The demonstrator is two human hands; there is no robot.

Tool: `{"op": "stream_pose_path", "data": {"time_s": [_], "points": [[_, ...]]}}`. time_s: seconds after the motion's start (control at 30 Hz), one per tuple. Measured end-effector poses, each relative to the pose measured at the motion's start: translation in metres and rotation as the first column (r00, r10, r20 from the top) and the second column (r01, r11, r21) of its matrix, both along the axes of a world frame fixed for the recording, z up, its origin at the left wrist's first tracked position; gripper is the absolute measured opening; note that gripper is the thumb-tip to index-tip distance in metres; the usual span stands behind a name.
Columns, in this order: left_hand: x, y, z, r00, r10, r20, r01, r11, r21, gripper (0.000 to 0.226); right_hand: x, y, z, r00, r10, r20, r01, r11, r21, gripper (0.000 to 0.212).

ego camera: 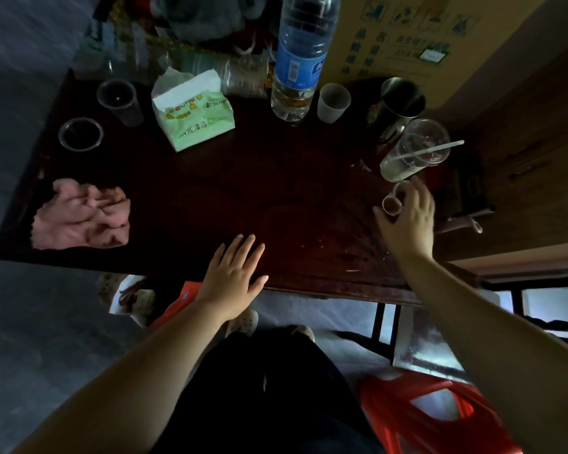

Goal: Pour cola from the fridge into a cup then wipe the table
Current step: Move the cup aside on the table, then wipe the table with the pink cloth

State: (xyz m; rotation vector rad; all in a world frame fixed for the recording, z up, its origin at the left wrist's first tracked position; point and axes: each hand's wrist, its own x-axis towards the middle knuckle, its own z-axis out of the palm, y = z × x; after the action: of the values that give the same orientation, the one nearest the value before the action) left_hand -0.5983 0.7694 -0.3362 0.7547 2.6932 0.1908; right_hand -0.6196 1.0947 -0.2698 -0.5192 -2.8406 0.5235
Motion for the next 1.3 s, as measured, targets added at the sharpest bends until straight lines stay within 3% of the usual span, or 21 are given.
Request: {"op": "stream_pose_path", "data": {"time_s": [0.17, 0.37, 0.47, 0.6, 0.73, 0.87, 1.0, 1.13, 1.2, 1.3], "points": [[0.000, -0.001, 0.003, 1.000, -0.013, -0.001, 0.013, 0.999, -0.038, 0.077, 0.046, -0.076, -0.021, 0.972, 0.218, 0.092, -0.215, 0.976, -0.043, 0.056], [-0.002, -0.001, 0.004, 0.999, -0.017, 0.043, 0.017, 1.000, 0.002, 0.079, 0.091, -0.127, -0.054, 0.961, 0.140, 0.237, -0.123, 0.989, -0.083, 0.043], [-0.004, -0.006, 0.003, 0.996, -0.053, 0.074, 0.053, 0.999, 0.000, 0.063, 0.096, -0.127, -0.058, 0.952, 0.142, 0.272, -0.136, 0.990, -0.042, 0.044], [-0.011, -0.030, 0.009, 0.995, -0.100, 0.026, 0.098, 0.993, 0.058, 0.071, 0.097, -0.124, -0.054, 0.931, 0.163, 0.328, -0.160, 0.986, -0.037, 0.047], [-0.035, -0.078, 0.015, 0.994, 0.087, -0.065, -0.078, 0.988, 0.130, 0.070, 0.096, -0.128, -0.052, 0.928, 0.159, 0.336, -0.153, 0.987, -0.045, 0.047], [-0.057, -0.135, 0.010, 0.936, 0.316, -0.154, -0.303, 0.947, 0.105, 0.066, 0.096, -0.130, -0.053, 0.937, 0.140, 0.321, -0.135, 0.990, -0.039, 0.046], [-0.068, -0.171, 0.008, 0.913, 0.354, -0.200, -0.354, 0.934, 0.040, 0.076, 0.094, -0.130, -0.053, 0.935, 0.139, 0.325, -0.144, 0.990, -0.009, 0.047], [-0.071, -0.181, 0.006, 0.915, 0.361, -0.178, -0.368, 0.930, -0.010, 0.084, 0.089, -0.136, -0.052, 0.938, 0.102, 0.332, -0.104, 0.995, -0.013, 0.048], [-0.071, -0.180, 0.006, 0.884, 0.444, -0.146, -0.449, 0.893, -0.004, 0.086, 0.087, -0.140, -0.052, 0.947, 0.092, 0.307, -0.094, 0.996, -0.007, 0.047], [-0.071, -0.178, 0.006, 0.820, 0.566, -0.086, -0.567, 0.823, 0.013, 0.085, 0.081, -0.151, -0.052, 0.946, 0.214, 0.245, -0.225, 0.974, 0.020, 0.049]]}}
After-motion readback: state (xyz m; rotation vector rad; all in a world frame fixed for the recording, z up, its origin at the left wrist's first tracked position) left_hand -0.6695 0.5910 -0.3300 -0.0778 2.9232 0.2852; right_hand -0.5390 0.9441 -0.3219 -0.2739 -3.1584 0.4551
